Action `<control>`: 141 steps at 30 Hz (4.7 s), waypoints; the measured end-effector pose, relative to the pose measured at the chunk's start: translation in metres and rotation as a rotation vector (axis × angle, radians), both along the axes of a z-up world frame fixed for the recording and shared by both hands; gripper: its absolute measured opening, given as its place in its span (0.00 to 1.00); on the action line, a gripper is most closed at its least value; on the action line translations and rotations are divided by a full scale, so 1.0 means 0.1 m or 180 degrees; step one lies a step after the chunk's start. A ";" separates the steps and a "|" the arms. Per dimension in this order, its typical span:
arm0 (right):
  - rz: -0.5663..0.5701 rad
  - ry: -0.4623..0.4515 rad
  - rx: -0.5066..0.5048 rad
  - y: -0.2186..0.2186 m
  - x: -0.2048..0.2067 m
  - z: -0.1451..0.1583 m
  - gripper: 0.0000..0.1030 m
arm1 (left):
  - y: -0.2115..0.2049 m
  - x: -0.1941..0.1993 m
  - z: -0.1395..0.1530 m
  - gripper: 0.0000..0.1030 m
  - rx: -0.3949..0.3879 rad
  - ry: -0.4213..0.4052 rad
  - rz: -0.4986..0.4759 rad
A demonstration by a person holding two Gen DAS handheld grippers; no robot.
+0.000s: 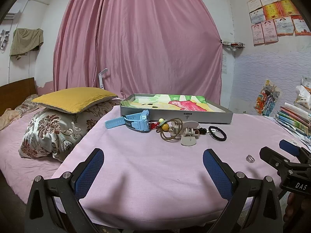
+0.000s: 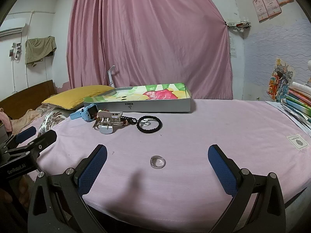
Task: Organize jewelry
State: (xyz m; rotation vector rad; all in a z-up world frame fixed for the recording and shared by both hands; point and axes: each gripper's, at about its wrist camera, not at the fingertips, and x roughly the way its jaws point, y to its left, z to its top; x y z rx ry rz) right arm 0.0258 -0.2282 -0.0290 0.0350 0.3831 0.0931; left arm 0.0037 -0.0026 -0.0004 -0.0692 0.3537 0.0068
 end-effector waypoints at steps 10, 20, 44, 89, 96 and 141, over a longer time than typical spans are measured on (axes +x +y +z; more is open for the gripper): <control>0.0016 -0.0014 0.0000 0.03 -0.01 -0.01 0.99 | -0.02 -0.07 0.02 0.99 0.0021 -0.0006 -0.0012; 0.0025 -0.0018 -0.0005 0.02 -0.03 0.00 0.99 | -0.02 -0.07 0.02 0.99 0.0022 -0.0007 -0.0013; 0.0021 -0.0016 -0.0004 0.02 -0.04 0.00 0.99 | -0.02 -0.08 0.02 0.99 0.0023 -0.0014 -0.0012; 0.0056 0.0593 -0.0089 0.00 0.28 -0.16 0.40 | -0.15 0.35 0.02 0.96 -0.0218 0.0485 -0.0577; 0.0067 0.0760 -0.0172 0.04 0.40 -0.19 0.24 | -0.13 0.62 -0.01 0.80 -0.0388 0.0802 -0.0540; 0.0047 0.0832 -0.0173 0.08 0.75 -0.15 0.07 | -0.16 1.38 -0.01 0.03 -0.0276 0.1305 -0.0616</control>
